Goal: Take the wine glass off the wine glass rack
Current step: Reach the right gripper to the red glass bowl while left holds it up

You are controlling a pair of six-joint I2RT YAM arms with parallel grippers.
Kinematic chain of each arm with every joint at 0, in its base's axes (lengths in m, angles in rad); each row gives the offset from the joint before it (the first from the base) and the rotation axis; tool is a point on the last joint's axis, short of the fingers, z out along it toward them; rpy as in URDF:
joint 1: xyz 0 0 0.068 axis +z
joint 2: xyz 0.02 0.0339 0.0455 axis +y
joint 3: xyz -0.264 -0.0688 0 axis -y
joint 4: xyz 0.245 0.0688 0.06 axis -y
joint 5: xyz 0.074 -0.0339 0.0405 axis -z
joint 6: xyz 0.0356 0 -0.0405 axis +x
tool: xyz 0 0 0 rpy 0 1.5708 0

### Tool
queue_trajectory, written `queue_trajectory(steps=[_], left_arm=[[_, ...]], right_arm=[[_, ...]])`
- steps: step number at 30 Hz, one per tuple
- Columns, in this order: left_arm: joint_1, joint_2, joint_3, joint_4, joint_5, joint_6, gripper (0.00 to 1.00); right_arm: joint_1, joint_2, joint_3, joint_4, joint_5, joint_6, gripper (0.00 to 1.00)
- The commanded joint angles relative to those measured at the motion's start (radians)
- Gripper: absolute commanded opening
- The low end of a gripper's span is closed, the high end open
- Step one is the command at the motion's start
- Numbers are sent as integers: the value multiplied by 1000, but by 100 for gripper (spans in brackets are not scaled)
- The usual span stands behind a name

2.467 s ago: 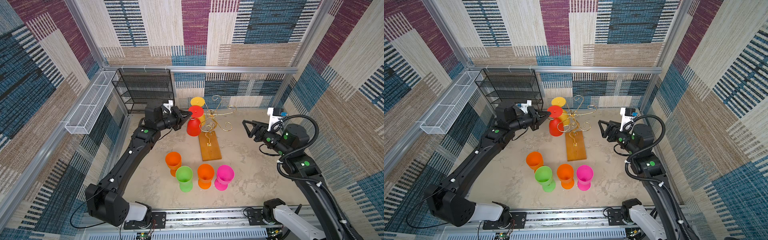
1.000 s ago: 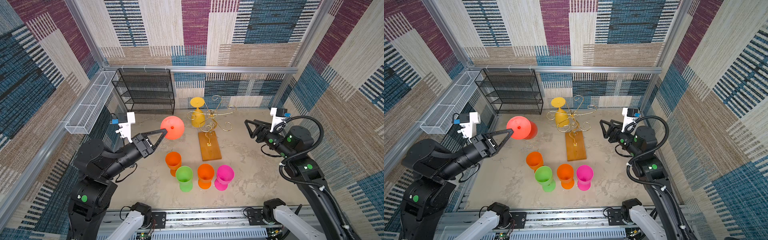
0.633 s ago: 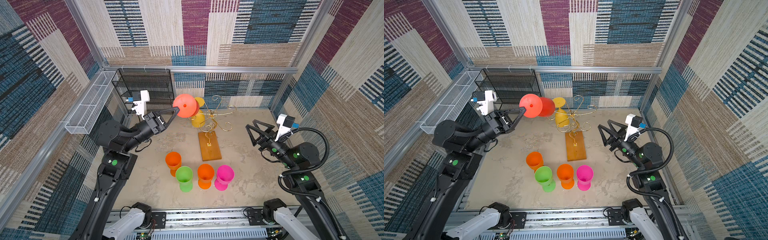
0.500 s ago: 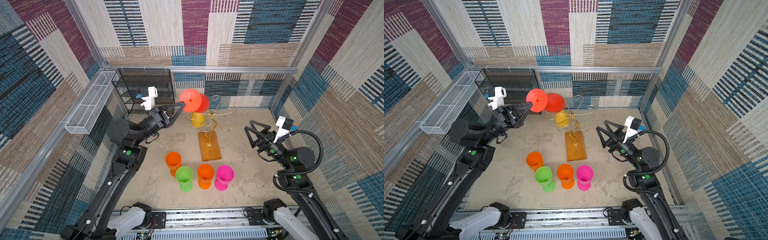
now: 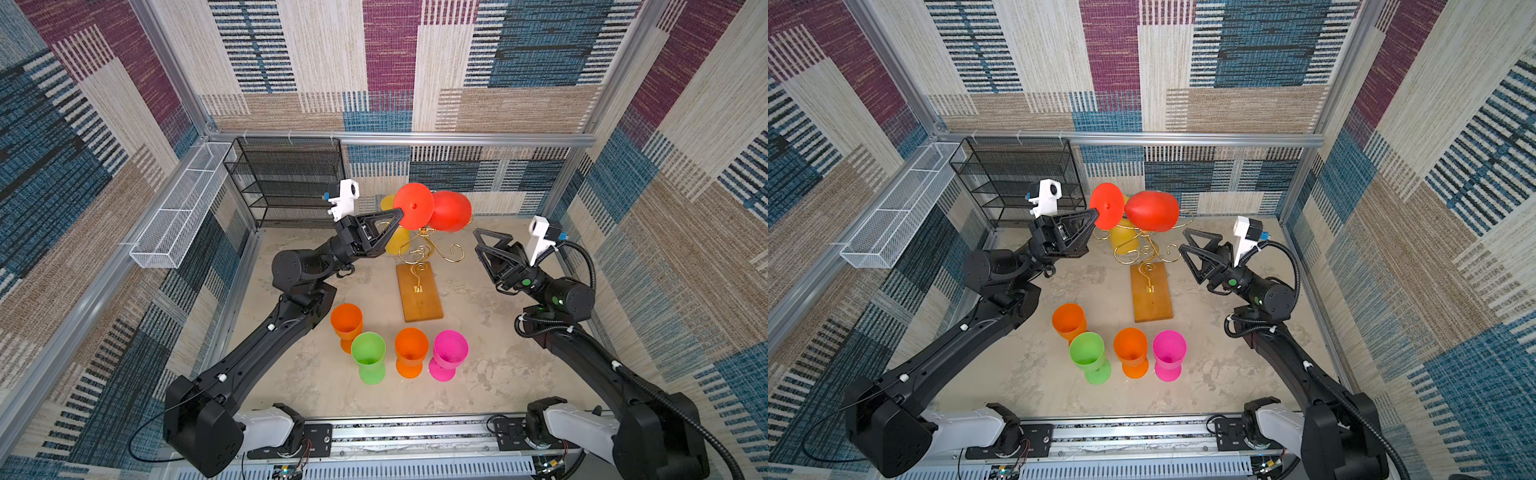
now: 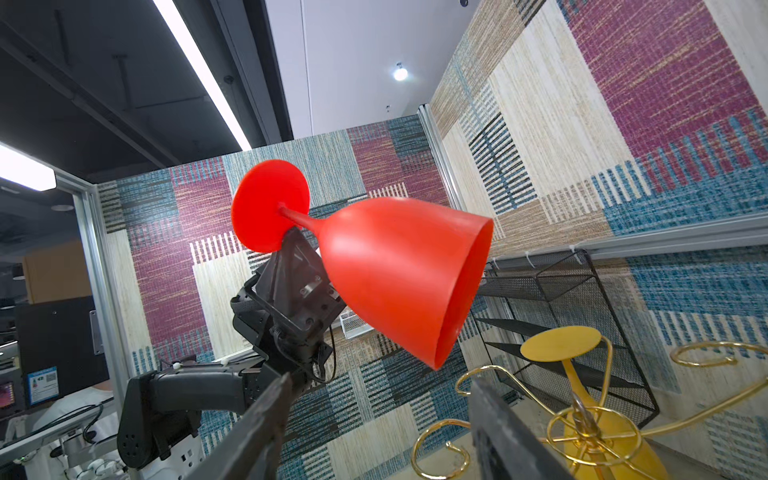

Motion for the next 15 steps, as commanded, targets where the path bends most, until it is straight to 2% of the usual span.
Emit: queue_trajectory(steps=[1, 10, 15], left_arm=[[-12, 11, -5, 92, -12, -41, 0], [-32, 35, -19, 99, -21, -46, 0], [-38, 65, -27, 123, -30, -64, 0]], right_arm=[[-21, 61, 17, 255, -41, 156, 69], [-33, 203, 86, 425, -76, 300, 66], [-33, 212, 99, 436, -71, 299, 66]])
